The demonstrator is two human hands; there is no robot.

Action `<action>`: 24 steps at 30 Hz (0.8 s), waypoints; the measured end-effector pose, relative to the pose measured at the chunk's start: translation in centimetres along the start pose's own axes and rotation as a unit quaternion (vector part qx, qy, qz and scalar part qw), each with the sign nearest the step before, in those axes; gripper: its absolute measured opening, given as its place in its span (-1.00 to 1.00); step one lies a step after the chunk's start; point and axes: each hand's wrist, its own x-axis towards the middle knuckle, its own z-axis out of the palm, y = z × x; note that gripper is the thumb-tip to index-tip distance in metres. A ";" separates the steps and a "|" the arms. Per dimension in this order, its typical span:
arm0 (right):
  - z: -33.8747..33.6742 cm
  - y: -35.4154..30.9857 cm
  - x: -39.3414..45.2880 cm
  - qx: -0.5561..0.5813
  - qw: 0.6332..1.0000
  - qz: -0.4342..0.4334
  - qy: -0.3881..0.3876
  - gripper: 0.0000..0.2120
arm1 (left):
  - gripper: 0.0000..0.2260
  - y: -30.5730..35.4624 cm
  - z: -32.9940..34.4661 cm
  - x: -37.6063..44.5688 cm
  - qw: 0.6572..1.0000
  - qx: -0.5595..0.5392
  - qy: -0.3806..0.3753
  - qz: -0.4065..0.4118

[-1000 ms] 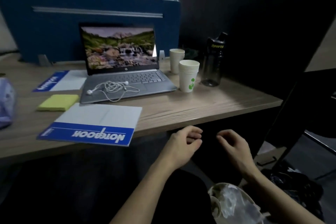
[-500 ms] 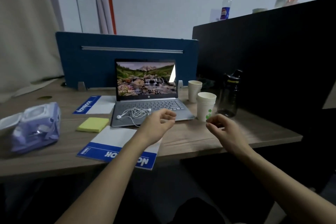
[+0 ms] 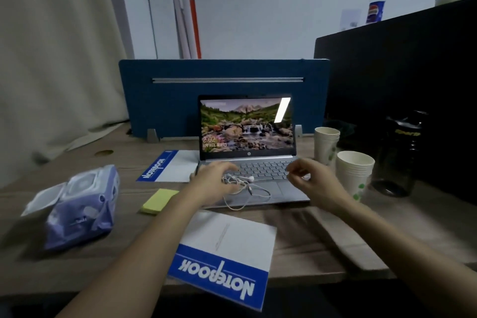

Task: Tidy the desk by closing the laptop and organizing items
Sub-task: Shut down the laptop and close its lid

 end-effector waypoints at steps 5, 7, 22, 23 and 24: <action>2.6 -0.3 4.9 0.020 1.000 0.004 -0.013 -0.85 | -0.46 -1.4 0.9 1.8 0.998 0.003 -0.057 -0.017; 3.9 -0.4 6.2 0.042 0.999 0.009 -0.017 -0.84 | -0.41 -1.8 1.4 2.4 0.997 -0.001 -0.072 -0.030; 7.4 1.8 6.9 0.095 0.995 0.034 -0.017 -0.83 | -0.96 -5.6 -1.5 5.3 0.993 -0.110 0.045 0.021; 7.5 1.8 6.8 0.086 0.996 0.030 -0.024 -0.82 | -0.96 -6.3 -2.3 5.4 0.992 -0.111 0.064 0.016; 7.6 1.7 6.7 0.078 0.996 0.027 -0.030 -0.82 | -0.93 -7.1 -3.0 5.4 0.990 -0.111 0.083 0.006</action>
